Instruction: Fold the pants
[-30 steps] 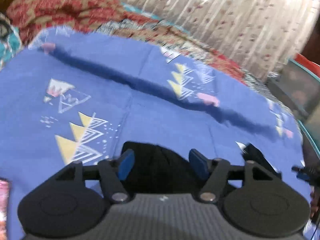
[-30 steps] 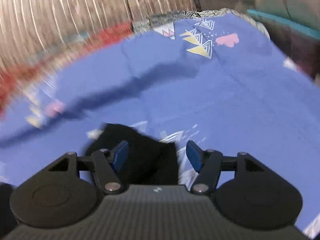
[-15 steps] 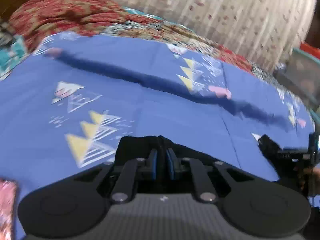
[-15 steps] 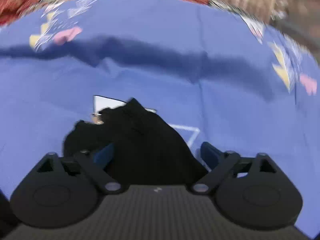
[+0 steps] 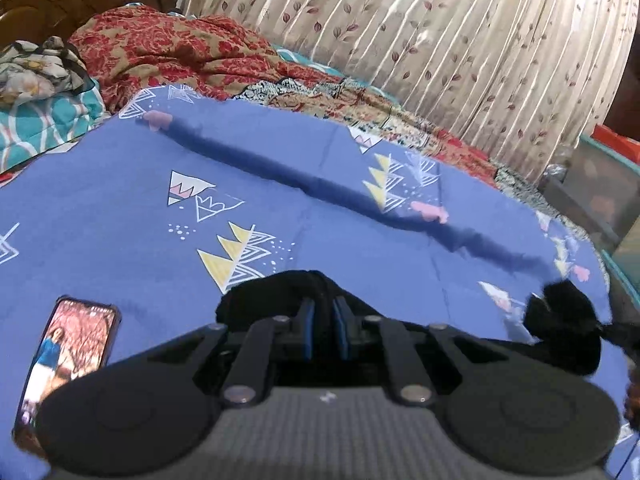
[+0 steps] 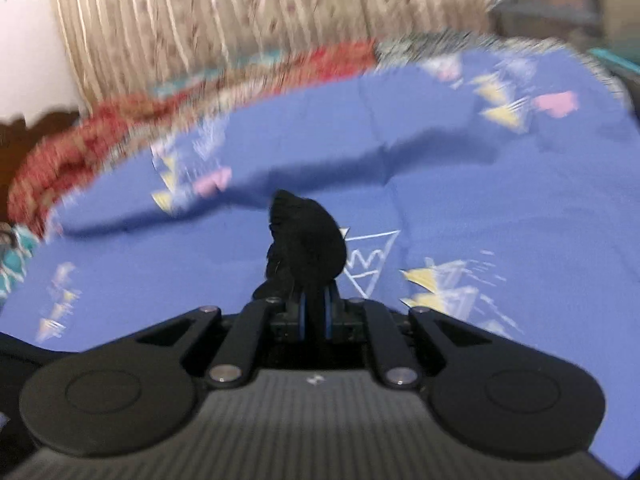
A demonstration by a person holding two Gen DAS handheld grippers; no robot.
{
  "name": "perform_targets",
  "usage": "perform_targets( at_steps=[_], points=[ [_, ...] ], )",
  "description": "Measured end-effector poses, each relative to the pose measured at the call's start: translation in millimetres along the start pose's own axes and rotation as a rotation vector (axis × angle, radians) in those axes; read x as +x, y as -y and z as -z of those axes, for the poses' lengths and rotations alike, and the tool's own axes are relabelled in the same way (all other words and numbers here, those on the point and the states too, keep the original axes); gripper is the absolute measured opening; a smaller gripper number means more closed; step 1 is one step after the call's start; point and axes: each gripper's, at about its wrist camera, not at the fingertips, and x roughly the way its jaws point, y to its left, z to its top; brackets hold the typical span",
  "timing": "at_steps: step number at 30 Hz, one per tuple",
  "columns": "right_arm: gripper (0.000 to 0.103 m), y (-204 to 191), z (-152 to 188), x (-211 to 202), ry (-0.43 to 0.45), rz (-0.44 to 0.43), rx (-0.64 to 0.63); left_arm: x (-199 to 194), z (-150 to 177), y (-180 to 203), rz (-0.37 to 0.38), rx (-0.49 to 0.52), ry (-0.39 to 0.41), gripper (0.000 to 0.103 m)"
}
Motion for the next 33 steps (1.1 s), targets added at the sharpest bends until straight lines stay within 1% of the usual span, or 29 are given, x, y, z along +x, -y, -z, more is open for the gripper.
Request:
perform_targets(
  at_steps=[2,4,6,7,10,14,16,18,21,22,24,26,28,29,30,32,33],
  points=[
    [0.011,6,5,-45,0.047,0.020,0.038,-18,0,4,0.010,-0.014,0.020,0.011],
    [0.011,11,6,-78,0.084,0.043,0.071,-40,2,6,0.030,-0.033,0.056,0.010],
    [0.011,17,1,-111,0.112,0.068,0.115,-55,6,7,0.042,-0.056,0.069,0.010],
    [0.011,21,-4,-122,0.126,0.069,0.140,-64,8,8,0.054,-0.065,0.078,0.010],
    [0.011,22,-22,-151,0.179,0.053,0.191,-87,12,10,0.053,-0.061,0.113,0.010],
    [0.011,17,-57,-169,0.244,-0.004,0.234,-111,6,8,0.053,-0.054,0.158,0.010],
    [0.011,8,-78,-171,0.267,-0.016,0.233,-119,-3,10,0.046,-0.018,0.173,0.010],
    [0.011,-3,-90,-175,0.291,-0.015,0.238,-125,-15,12,0.038,0.026,0.186,0.010],
    [0.011,-6,-106,-181,0.308,-0.011,0.297,-139,-35,15,0.034,0.058,0.228,0.009],
    [0.011,-5,-112,-182,0.313,-0.001,0.318,-144,-42,14,0.030,0.057,0.256,0.002],
    [0.011,1,-117,-188,0.335,0.027,0.354,-161,-54,11,-0.004,0.065,0.349,0.002],
    [0.011,8,-118,-194,0.356,0.059,0.368,-169,-63,3,-0.011,0.038,0.398,0.002],
    [0.012,9,-104,-195,0.351,0.080,0.400,-161,-71,-4,-0.015,0.009,0.387,0.002],
    [0.012,15,-105,-187,0.333,0.082,0.410,-150,-74,-5,-0.021,0.009,0.367,0.002],
    [0.011,14,-100,-182,0.327,0.106,0.411,-139,-76,-6,-0.027,0.018,0.341,0.002],
    [0.011,29,-97,-160,0.300,0.176,0.424,-109,-72,-2,-0.035,0.049,0.262,0.003],
    [0.012,41,-92,-149,0.286,0.213,0.448,-90,-69,4,-0.037,0.079,0.212,0.005]
  ],
)
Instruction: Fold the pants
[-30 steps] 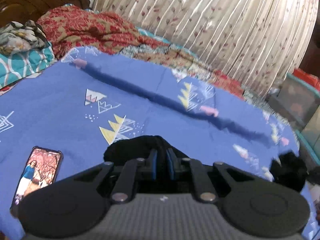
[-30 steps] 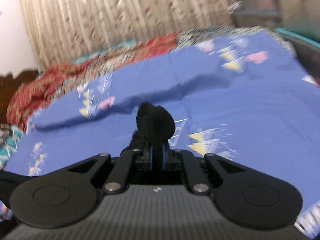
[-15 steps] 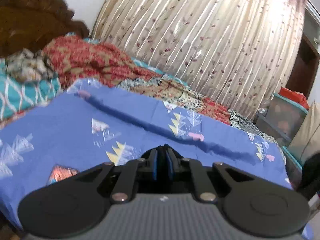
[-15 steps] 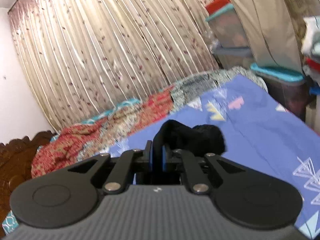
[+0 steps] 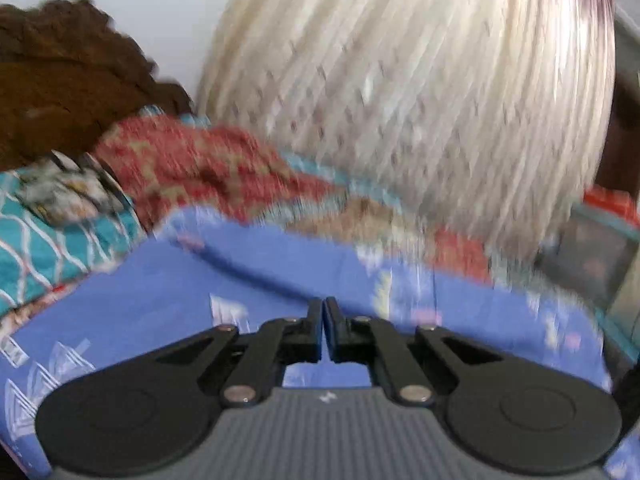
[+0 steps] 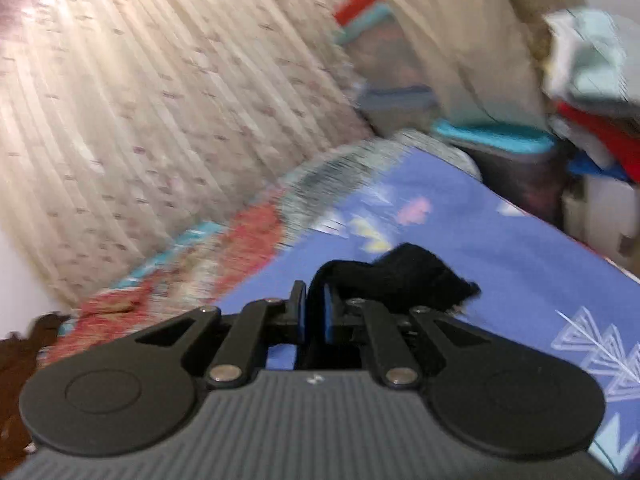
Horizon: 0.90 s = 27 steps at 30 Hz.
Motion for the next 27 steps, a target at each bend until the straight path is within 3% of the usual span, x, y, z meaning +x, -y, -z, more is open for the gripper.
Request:
perform_targets(
  at_steps=[3,5,7,9,11,13,14,15,17,18,20,24,27],
  points=[
    [0.021,39,12,24,0.010,0.159,0.034,36,28,10,0.009,0.077,-0.124,0.008],
    [0.028,67,22,39,-0.022,0.237,0.030,61,46,11,0.010,0.090,-0.223,0.020],
    [0.028,89,30,47,-0.049,0.272,0.031,81,62,10,-0.002,0.091,-0.299,0.063],
    [0.029,109,35,52,-0.072,0.291,0.047,99,74,9,-0.003,0.089,-0.353,0.087],
    [0.031,127,40,55,-0.107,0.303,0.073,115,85,7,0.019,0.095,-0.393,0.099],
    [0.034,142,45,65,-0.141,0.332,0.082,137,98,11,0.005,0.090,-0.467,0.102],
    [0.036,149,49,69,-0.154,0.346,0.086,147,103,12,-0.004,0.085,-0.497,0.101],
    [0.041,151,53,70,-0.168,0.352,0.088,157,109,16,0.001,0.086,-0.517,0.093],
    [0.046,156,58,84,-0.202,0.360,0.074,171,118,26,0.004,0.112,-0.544,0.045],
    [0.047,157,60,94,-0.214,0.365,0.059,177,123,31,-0.009,0.130,-0.564,0.005],
    [0.048,155,64,112,-0.236,0.354,0.044,179,121,34,-0.023,0.101,-0.546,0.002],
    [0.057,147,73,165,-0.283,0.287,0.075,157,98,28,-0.062,0.055,-0.425,0.002],
    [0.062,137,89,213,-0.321,0.320,0.054,147,81,16,-0.090,0.027,-0.364,0.002]
  ],
)
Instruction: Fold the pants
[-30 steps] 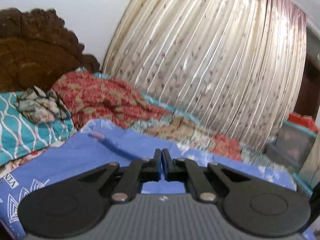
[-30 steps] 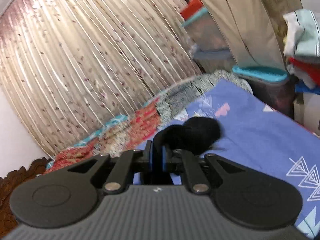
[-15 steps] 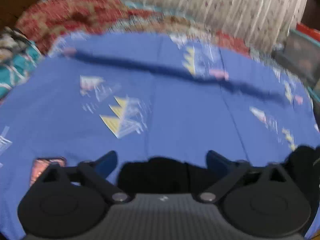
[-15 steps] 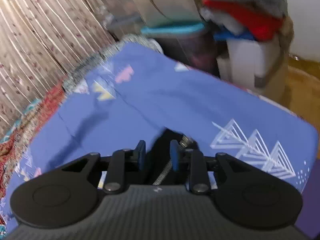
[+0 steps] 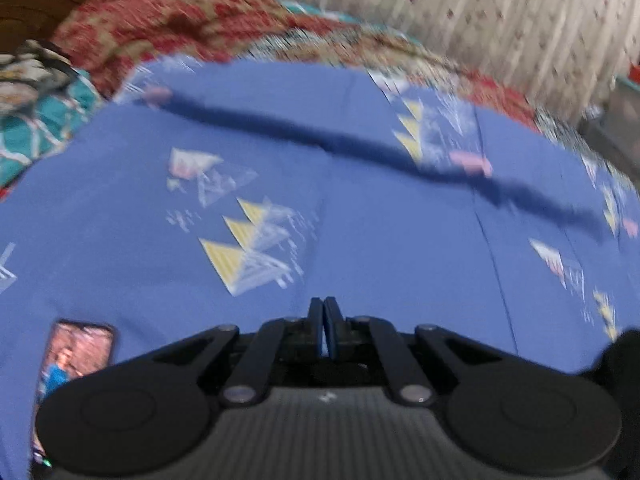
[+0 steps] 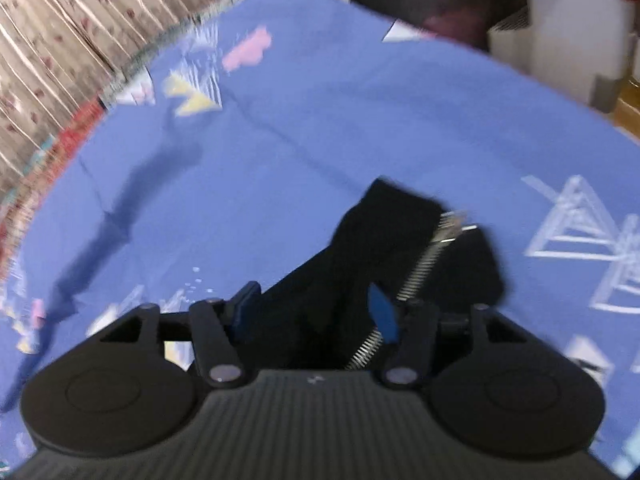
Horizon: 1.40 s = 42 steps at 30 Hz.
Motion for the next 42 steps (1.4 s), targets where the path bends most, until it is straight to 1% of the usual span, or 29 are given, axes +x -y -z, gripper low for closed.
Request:
perform_targets(
  at_steps=[2,3,4,5,6,7,8,9,10,13,14,17,18,19,20,21,22,24,26,29,32,33,34,35,36,37,38,41,42],
  points=[
    [0.061,-7,3,32,-0.029,0.058,-0.035,-5,-5,-6,-0.012,-0.015,0.016,0.002],
    [0.050,-7,6,41,-0.013,0.081,-0.050,-8,-6,-8,-0.007,-0.014,0.024,0.002],
    [0.025,-9,9,42,0.022,0.118,-0.078,-10,-8,-8,0.008,0.005,0.030,0.003],
    [0.014,-11,10,42,0.036,0.149,-0.102,-10,-10,-6,0.031,0.037,0.026,0.003],
    [0.006,-6,9,40,0.042,0.136,-0.088,-10,-9,-3,0.062,0.077,0.019,0.007],
    [0.006,1,7,34,0.052,0.114,-0.052,-8,-7,2,0.099,0.130,0.003,0.027],
    [0.005,7,5,26,0.073,0.099,-0.019,-6,-3,6,0.120,0.177,-0.009,0.042],
    [0.005,12,2,15,0.110,0.079,0.004,-4,0,12,0.121,0.226,-0.011,0.067],
    [0.005,14,1,2,0.153,0.058,0.015,-2,5,18,0.118,0.282,0.000,0.080],
    [0.005,19,-9,-32,0.231,0.018,0.023,7,21,34,0.202,0.470,-0.036,0.093],
    [0.005,19,-12,-41,0.243,0.009,0.027,12,24,38,0.220,0.509,-0.055,0.095],
    [0.005,15,-22,-65,0.268,-0.032,0.037,34,33,48,0.217,0.600,-0.146,0.096],
    [0.005,14,-24,-72,0.279,-0.045,0.039,42,34,48,0.211,0.607,-0.179,0.096],
    [0.005,9,-27,-78,0.295,-0.056,0.040,55,33,49,0.205,0.597,-0.228,0.091],
    [0.005,4,-31,-84,0.311,-0.068,0.040,64,32,45,0.199,0.575,-0.276,0.082],
    [0.005,-1,-34,-91,0.325,-0.082,0.042,73,31,42,0.204,0.548,-0.330,0.038],
    [0.005,-9,-38,-96,0.337,-0.098,0.047,81,29,39,0.214,0.512,-0.375,0.019],
    [0.005,-26,-44,-102,0.356,-0.127,0.049,78,19,36,0.232,0.465,-0.352,0.011],
    [0.005,-45,-52,-107,0.372,-0.147,0.030,64,3,35,0.199,0.434,-0.264,0.010],
    [0.005,-67,-62,-107,0.391,-0.181,-0.008,45,-32,14,0.182,0.270,-0.125,0.010],
    [0.006,-92,-65,-81,0.370,-0.164,-0.037,52,-61,-2,0.084,0.124,-0.015,0.010],
    [0.009,-100,-63,-66,0.360,-0.153,-0.043,62,-66,-6,0.046,0.071,0.017,0.011],
    [0.018,-110,-60,-46,0.350,-0.135,-0.076,75,-69,-7,0.007,0.047,0.033,0.018],
    [0.026,-121,-54,-25,0.318,-0.091,-0.132,90,-69,-7,-0.040,0.037,0.018,0.024],
    [0.045,-129,-48,-5,0.274,-0.027,-0.172,105,-66,-4,-0.096,0.041,-0.024,0.027],
    [0.045,-132,-39,11,0.240,0.028,-0.192,117,-61,0,-0.138,0.063,-0.088,0.024],
    [0.045,-129,-31,18,0.212,0.021,-0.194,119,-57,1,-0.143,0.080,-0.124,0.024],
    [0.044,-111,-1,10,0.119,-0.159,-0.239,82,-44,-4,-0.079,0.146,-0.055,0.027],
    [0.044,-104,13,2,0.080,-0.203,-0.292,61,-38,-9,-0.062,0.162,-0.024,0.039]
  ],
)
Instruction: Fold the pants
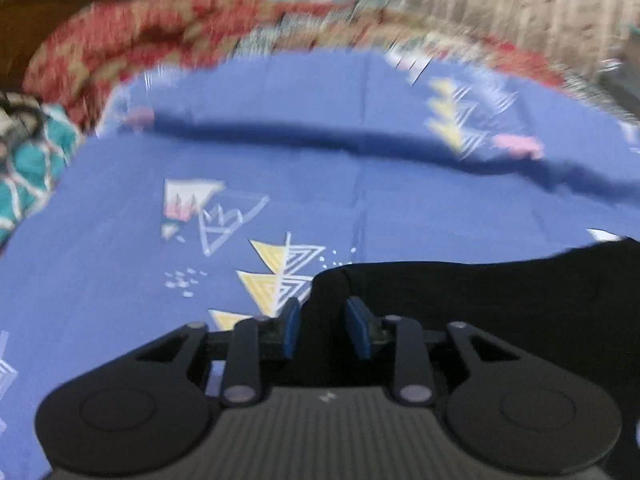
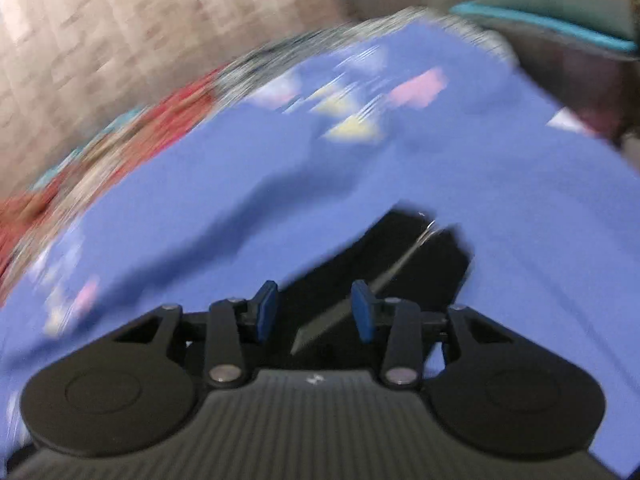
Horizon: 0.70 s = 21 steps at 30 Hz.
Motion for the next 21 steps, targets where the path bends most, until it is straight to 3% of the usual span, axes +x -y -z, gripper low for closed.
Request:
perform_targets(
  at_steps=[2,4,8,11,14,15,16,17,18,20,21],
  points=[
    [0.046,-1,29,-22,-0.056,-0.077,-0.107,-30,15,-8,0.035,-0.002,0.030,0.069],
    [0.052,-3,59,-40,-0.129,-0.112,-0.176,-53,30,-14,0.084,-0.025,0.019,0.082],
    [0.055,-58,103,-61,-0.236,-0.209,-0.478,-81,67,-19,0.181,-0.068,-0.051,0.090],
    [0.070,-112,132,-58,-0.335,-0.302,-0.727,-93,99,-18,0.220,-0.086,-0.091,0.098],
    [0.073,-146,160,-30,-0.432,-0.276,-0.924,-96,125,-19,0.238,-0.123,-0.159,0.098],
    [0.067,-150,169,-16,-0.478,-0.245,-0.959,-98,132,-19,0.254,-0.150,-0.170,0.098],
    [0.054,-149,175,-7,-0.515,-0.238,-0.961,-97,138,-19,0.267,-0.179,-0.192,0.097],
    [0.044,-144,173,-4,-0.532,-0.268,-0.902,-95,143,-17,0.272,-0.191,-0.214,0.094],
    [0.021,-141,165,-5,-0.549,-0.296,-0.820,-94,147,-14,0.270,-0.191,-0.231,0.086],
    [0.018,-131,146,-20,-0.453,-0.251,-0.728,-91,157,-9,0.264,-0.187,-0.251,0.067],
    [0.016,-120,134,-29,-0.399,-0.222,-0.664,-90,159,-8,0.270,-0.195,-0.259,0.064]
  ],
)
